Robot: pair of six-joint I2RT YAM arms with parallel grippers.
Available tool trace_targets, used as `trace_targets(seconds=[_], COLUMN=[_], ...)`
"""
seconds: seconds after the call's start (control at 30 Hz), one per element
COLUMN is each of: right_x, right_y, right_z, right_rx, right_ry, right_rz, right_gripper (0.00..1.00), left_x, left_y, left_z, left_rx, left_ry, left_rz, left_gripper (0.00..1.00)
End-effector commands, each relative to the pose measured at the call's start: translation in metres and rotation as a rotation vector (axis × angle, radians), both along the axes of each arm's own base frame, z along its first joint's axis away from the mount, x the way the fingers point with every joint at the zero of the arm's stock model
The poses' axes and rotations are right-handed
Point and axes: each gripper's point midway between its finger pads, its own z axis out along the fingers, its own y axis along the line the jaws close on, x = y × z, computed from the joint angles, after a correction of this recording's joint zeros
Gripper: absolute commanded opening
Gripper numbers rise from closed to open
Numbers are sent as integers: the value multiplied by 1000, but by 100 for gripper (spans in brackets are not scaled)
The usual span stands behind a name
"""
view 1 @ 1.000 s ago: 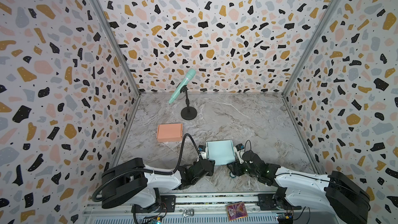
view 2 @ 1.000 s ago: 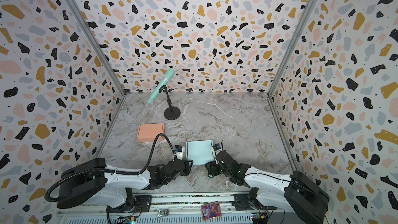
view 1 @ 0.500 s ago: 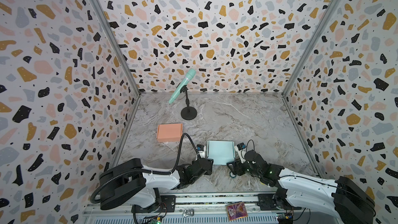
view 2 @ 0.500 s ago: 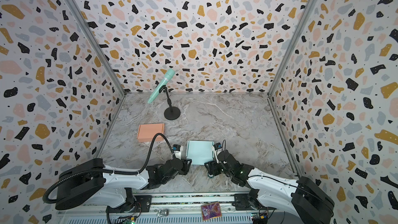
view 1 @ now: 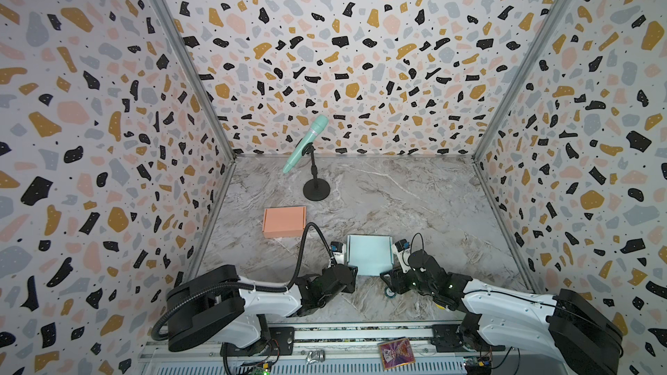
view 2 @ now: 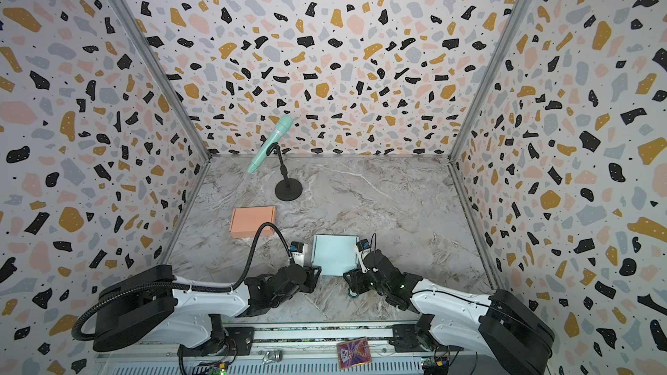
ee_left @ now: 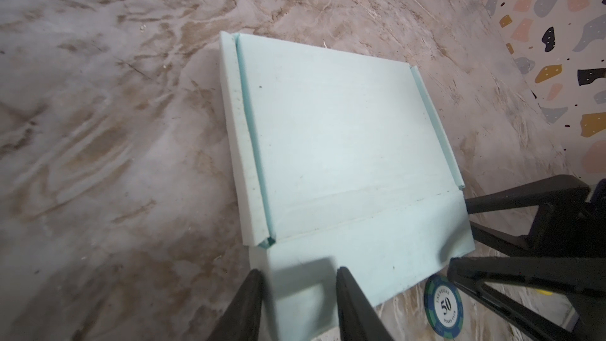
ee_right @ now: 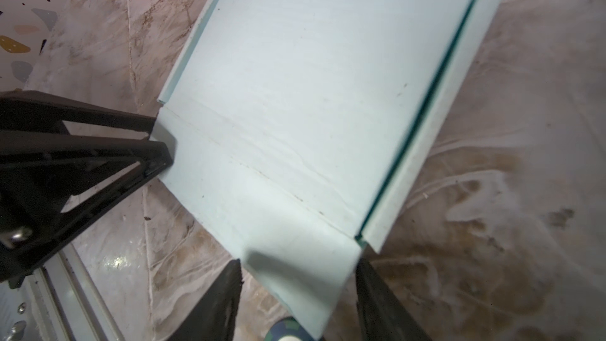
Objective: Assemble paper box
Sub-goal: Fold and tuck the lid into the gap, then rotate the paper box at the center of the table.
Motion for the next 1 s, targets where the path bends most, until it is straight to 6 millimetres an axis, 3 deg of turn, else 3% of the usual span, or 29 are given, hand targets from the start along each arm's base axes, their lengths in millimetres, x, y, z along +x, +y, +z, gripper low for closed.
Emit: trace_targets(seconds=[0.0, 0.23, 0.63, 0.97], right_x=[5, 11, 21, 27], right_y=[10, 0, 0, -2], right_z=[15, 7, 7, 10], right_rx=[41, -17, -39, -43], right_ry=[-28, -51, -80, -90], right_rz=[8, -29, -42, -47], right_gripper=[56, 54, 48, 48], left_x=[3, 4, 7, 9], left_y=[-12, -10, -5, 11], left_z=[11, 3, 6, 20], left_rx=[-47, -35, -32, -28], left_ry=[-21, -20, -33, -54], left_rz=[-21, -9, 6, 15], left_gripper=[39, 36, 33, 40])
